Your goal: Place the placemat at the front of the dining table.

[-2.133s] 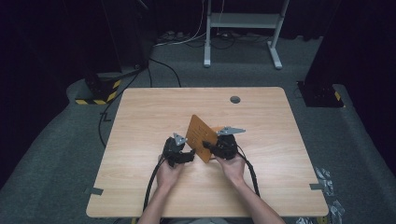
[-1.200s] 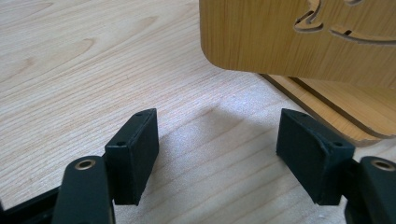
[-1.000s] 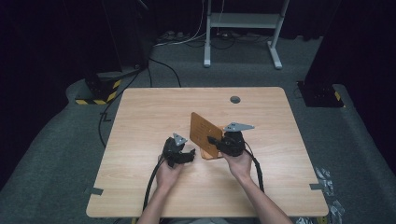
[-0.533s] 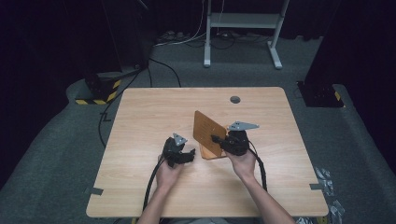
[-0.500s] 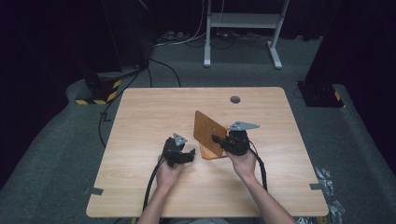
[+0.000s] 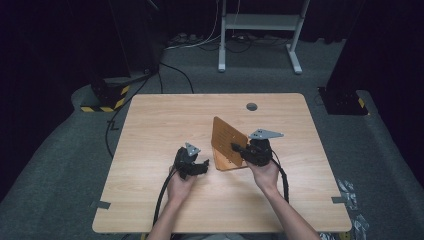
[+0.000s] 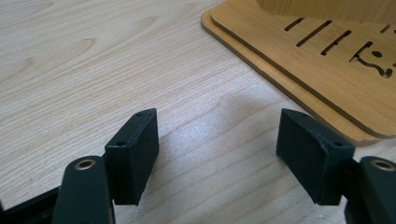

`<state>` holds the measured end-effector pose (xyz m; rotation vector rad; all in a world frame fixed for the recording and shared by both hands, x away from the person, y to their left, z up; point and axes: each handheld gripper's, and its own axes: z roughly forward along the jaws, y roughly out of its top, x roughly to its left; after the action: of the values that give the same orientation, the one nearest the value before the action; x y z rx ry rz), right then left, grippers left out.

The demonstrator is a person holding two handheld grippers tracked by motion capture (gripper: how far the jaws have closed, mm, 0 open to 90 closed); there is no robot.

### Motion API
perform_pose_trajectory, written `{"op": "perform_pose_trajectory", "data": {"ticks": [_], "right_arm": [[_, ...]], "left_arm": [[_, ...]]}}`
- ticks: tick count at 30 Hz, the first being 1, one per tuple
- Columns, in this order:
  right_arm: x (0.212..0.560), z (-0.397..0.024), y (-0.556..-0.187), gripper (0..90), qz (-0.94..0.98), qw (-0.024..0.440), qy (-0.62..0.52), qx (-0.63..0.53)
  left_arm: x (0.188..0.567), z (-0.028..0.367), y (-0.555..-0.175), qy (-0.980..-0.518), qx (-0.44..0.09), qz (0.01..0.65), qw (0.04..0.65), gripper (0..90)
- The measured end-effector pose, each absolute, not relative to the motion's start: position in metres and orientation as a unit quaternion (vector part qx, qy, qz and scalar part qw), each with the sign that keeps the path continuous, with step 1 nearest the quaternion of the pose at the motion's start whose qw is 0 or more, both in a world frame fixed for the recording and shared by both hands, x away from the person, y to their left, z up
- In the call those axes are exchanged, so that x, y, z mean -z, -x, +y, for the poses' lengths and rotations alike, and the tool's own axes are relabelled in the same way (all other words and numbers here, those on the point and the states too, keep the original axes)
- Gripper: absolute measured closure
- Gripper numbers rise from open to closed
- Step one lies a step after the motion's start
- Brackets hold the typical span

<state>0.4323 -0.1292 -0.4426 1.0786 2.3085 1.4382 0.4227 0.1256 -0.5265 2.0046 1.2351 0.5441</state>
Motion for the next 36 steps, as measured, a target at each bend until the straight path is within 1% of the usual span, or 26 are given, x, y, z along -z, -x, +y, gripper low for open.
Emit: {"op": "perform_pose_trajectory", "data": {"ticks": [22,36], "right_arm": [[0.431,-0.165,-0.431,86.2,0.770,0.132,-0.383,-0.494],[0.426,-0.176,-0.431,86.2,0.766,0.140,-0.382,-0.497]], "left_arm": [[0.526,0.126,-0.423,-0.777,-0.212,0.475,0.353,29.6],[0.526,0.126,-0.423,-0.778,-0.211,0.475,0.353,29.6]]}}
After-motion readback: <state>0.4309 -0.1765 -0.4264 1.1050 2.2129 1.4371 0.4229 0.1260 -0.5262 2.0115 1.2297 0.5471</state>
